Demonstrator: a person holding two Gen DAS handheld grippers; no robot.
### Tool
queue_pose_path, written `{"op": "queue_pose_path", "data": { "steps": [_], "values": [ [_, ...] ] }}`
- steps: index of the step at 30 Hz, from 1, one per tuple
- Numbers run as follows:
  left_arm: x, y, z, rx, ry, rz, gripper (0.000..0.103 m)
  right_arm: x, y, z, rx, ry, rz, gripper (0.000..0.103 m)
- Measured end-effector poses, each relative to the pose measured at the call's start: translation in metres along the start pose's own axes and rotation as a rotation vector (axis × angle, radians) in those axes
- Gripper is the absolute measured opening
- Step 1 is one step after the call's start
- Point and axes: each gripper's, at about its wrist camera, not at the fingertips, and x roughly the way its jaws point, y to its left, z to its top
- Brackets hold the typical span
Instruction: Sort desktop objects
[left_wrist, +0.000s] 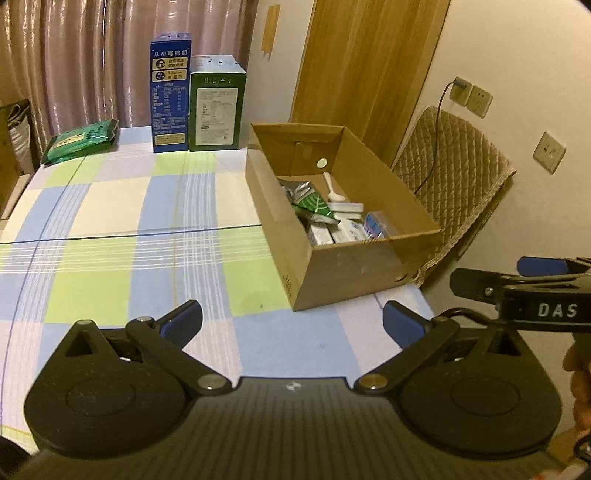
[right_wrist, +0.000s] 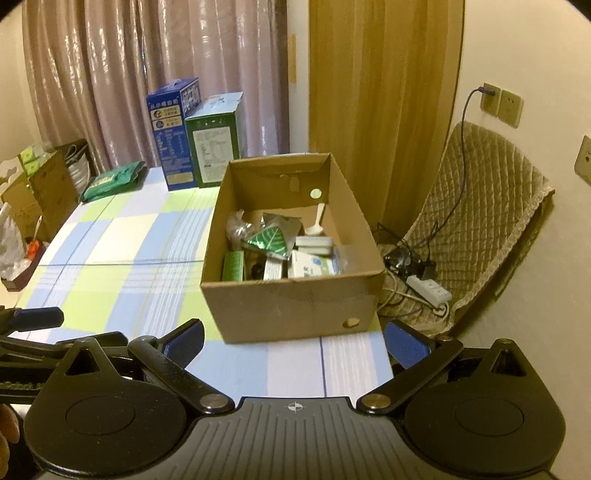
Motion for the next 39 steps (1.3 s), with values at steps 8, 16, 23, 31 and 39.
{"op": "queue_pose_path", "data": {
  "steps": [8,16,23,31,39],
  "values": [
    [-0.003,-0.003,-0.012,0.012,0.012,0.034,0.102,-0.003,0.003,-0.011,0.013,0.018,0.008,0.101],
    [-0.004,0.000,-0.012,0.009,0.011,0.048,0.102,-0.007,-0.001,-0.013,0.010,0.011,-0.011,0.101],
    [-0.001,0.000,-0.013,0.011,0.019,0.047,0.102,-0.009,-0.002,-0.013,0.014,0.011,-0.012,0.101],
    [-0.001,0.001,-0.015,0.012,0.017,0.055,0.102,-0.009,-0.002,-0.014,0.014,0.012,-0.013,0.101],
    [-0.001,0.002,-0.016,0.011,0.015,0.057,0.102,-0.009,-0.002,-0.015,0.016,0.014,-0.013,0.101]
  ]
}}
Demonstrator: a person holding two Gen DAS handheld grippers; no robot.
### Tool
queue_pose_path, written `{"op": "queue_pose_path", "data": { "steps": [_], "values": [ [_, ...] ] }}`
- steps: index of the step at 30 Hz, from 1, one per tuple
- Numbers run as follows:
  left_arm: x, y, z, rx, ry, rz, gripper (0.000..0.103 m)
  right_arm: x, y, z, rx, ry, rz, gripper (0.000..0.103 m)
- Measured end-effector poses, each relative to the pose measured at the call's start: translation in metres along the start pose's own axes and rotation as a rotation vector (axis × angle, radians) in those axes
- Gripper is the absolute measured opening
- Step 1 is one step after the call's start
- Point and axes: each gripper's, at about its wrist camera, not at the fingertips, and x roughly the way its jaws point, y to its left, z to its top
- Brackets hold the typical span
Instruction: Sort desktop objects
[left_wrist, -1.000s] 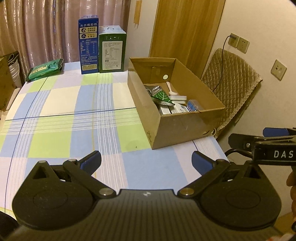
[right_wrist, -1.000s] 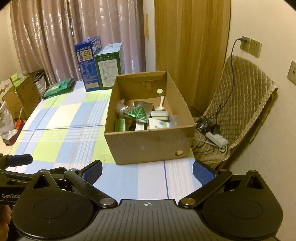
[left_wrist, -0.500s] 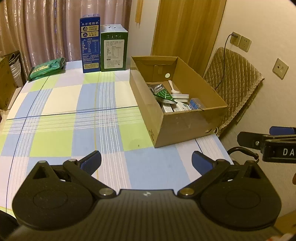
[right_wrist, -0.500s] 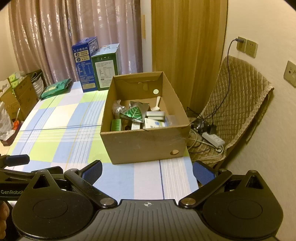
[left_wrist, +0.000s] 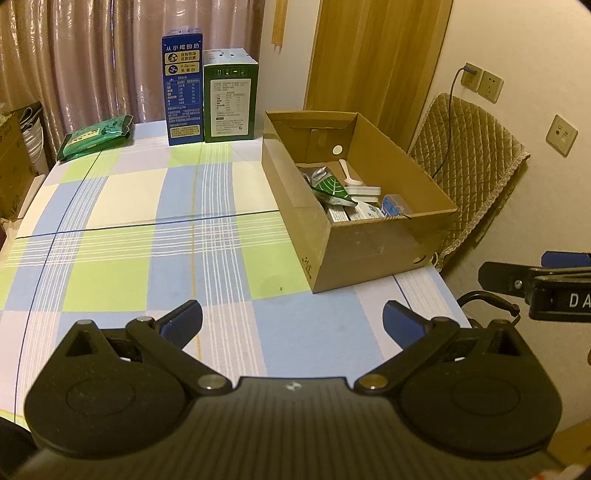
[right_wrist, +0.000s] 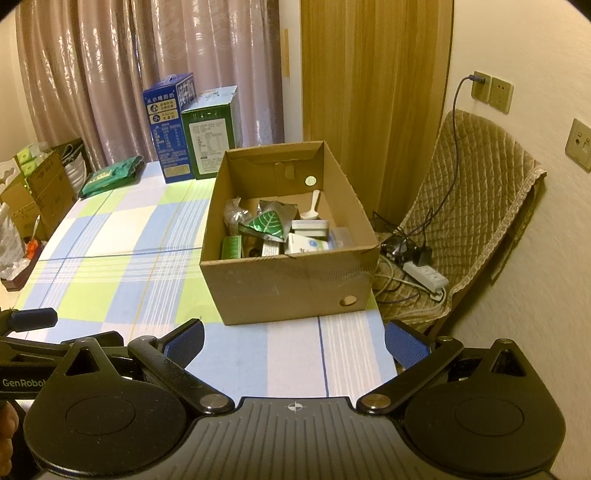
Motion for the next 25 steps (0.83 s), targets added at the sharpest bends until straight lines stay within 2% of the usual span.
{"op": "queue_pose_path", "data": {
  "steps": [25],
  "values": [
    [-0.0035,0.0002,-0.0006,0.017,-0.031,0.029,0.102,0.0025,0.0018,-0.0064,0.005,0.007,-0.001,0.101]
  ]
}}
